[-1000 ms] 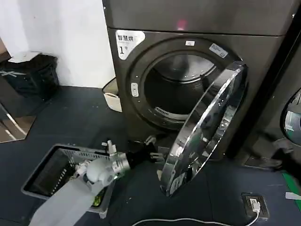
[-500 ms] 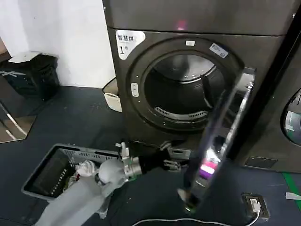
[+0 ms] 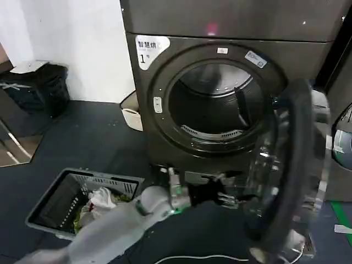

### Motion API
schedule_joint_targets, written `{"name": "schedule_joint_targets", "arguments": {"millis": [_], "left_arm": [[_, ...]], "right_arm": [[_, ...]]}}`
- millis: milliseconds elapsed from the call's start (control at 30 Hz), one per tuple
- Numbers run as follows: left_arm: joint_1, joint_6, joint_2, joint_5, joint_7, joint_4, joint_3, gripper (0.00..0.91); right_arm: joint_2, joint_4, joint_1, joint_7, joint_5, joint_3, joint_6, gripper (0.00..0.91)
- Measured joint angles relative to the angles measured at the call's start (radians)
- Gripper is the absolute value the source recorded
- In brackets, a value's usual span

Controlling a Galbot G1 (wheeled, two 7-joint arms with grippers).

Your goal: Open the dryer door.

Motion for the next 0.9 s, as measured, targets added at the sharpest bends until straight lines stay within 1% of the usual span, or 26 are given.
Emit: {"name": "schedule_joint_targets", "arguments": {"millis": [267, 367, 500, 600, 700, 900], "left_arm": [[-0.093, -0.01, -0.096, -0.003, -0.03, 0.074, 0.085, 0.907], [-0.125, -0.025, -0.135, -0.003, -0.041, 0.105, 0.115, 0.907], [-0.156, -0.028, -0.174, -0.002, -0.052, 0.134, 0.147, 0.907], [-0.177, -0.028, -0.198, -0.004, -0.062, 0.152, 0.168, 0.907], [-0.199, -0.035, -0.222, -0.007, -0.099, 0.17, 0.188, 0.907], [-0.247, -0.055, -0.276, -0.008, -0.121, 0.218, 0.227, 0.907]], "right_arm": [[-0.007, 0.001, -0.044, -0.01, -0.042, 0.091, 0.015, 0.907], [-0.009, -0.003, -0.058, -0.008, -0.049, 0.123, 0.014, 0.907], [-0.021, -0.018, -0.072, -0.006, -0.071, 0.168, -0.002, 0.907], [-0.023, -0.024, -0.075, -0.006, -0.078, 0.194, -0.013, 0.907], [-0.021, -0.031, -0.08, -0.01, -0.079, 0.213, -0.013, 0.907], [-0.018, -0.049, -0.098, -0.017, -0.075, 0.246, -0.008, 0.907]]}}
